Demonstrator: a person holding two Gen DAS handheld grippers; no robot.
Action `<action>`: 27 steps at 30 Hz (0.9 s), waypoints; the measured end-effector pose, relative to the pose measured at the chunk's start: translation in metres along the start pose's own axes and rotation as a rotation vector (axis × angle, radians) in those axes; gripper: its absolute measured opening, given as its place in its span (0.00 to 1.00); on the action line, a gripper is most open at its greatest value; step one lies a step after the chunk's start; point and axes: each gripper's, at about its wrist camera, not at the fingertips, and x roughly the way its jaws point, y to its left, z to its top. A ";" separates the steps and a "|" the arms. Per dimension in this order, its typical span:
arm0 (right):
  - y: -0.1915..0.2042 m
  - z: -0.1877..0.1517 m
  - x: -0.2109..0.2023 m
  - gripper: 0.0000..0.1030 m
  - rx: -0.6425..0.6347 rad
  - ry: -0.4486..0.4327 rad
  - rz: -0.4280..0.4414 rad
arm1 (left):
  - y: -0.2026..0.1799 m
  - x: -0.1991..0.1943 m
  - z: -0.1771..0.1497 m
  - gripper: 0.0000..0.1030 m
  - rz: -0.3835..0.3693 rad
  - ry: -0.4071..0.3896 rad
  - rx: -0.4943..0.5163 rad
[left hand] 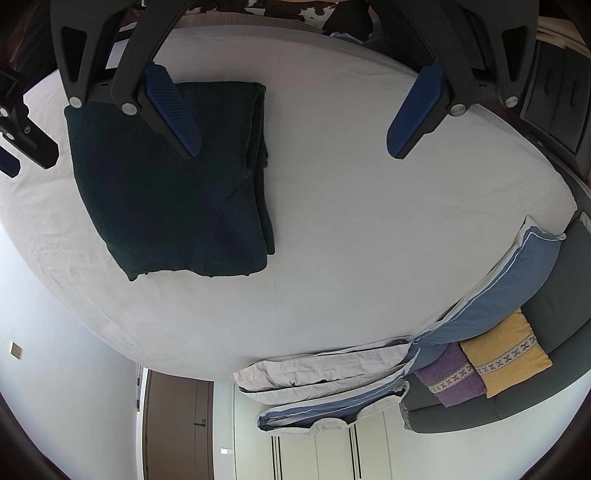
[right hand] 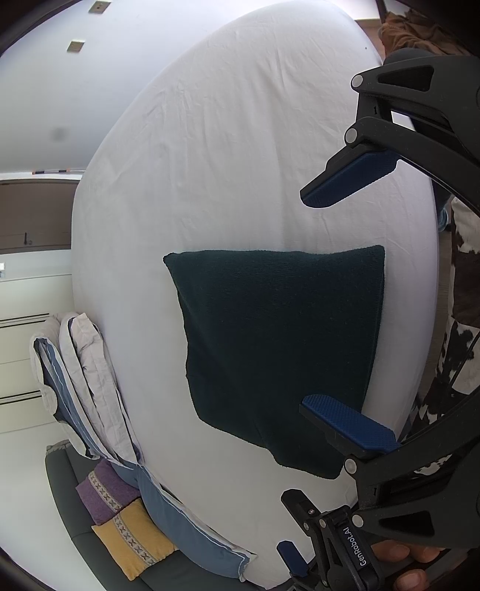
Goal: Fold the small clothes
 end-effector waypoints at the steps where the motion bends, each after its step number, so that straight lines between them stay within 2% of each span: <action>1: 0.000 0.000 0.000 1.00 0.000 0.000 0.000 | 0.000 0.000 0.000 1.00 0.000 0.000 0.000; 27: 0.000 -0.001 0.000 1.00 -0.001 0.002 0.001 | 0.000 0.004 -0.002 1.00 -0.008 0.009 0.004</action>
